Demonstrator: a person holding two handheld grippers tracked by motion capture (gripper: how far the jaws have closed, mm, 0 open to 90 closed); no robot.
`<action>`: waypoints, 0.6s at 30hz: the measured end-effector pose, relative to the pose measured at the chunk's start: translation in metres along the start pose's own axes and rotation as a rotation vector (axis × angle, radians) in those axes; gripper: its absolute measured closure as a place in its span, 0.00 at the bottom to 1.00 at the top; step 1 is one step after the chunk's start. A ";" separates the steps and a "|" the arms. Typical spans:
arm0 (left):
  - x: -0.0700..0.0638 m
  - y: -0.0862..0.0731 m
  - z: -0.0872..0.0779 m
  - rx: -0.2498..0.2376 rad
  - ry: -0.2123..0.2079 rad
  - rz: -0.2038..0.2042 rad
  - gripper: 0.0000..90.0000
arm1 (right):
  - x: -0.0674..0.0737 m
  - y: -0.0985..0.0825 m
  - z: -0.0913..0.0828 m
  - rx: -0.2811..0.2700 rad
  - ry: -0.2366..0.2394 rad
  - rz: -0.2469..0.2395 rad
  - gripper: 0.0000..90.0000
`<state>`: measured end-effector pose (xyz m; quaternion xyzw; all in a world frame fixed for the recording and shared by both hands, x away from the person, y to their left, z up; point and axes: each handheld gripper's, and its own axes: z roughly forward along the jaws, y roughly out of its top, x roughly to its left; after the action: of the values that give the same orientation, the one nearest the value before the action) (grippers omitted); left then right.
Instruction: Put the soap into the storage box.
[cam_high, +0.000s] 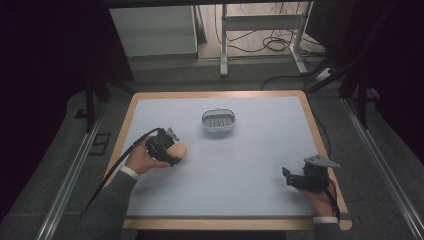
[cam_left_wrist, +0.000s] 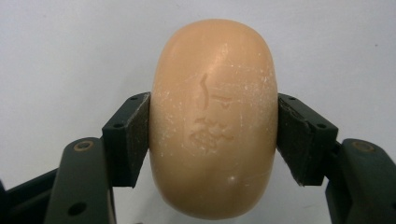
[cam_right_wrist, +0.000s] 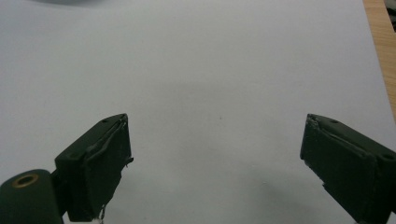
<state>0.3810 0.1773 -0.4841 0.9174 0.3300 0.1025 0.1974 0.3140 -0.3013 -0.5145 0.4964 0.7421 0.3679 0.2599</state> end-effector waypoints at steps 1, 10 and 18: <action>0.001 0.001 0.000 0.003 0.003 0.002 0.36 | 0.000 0.000 0.000 0.000 0.000 0.000 0.09; 0.007 0.010 0.002 0.004 0.004 -0.002 0.37 | -0.001 0.000 -0.001 0.000 -0.001 0.001 0.09; 0.014 0.019 0.003 -0.012 0.004 -0.018 0.37 | -0.001 0.000 0.000 0.001 -0.003 0.003 0.09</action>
<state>0.4033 0.1724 -0.4779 0.9131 0.3378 0.1043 0.2031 0.3142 -0.3026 -0.5145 0.4980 0.7411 0.3673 0.2605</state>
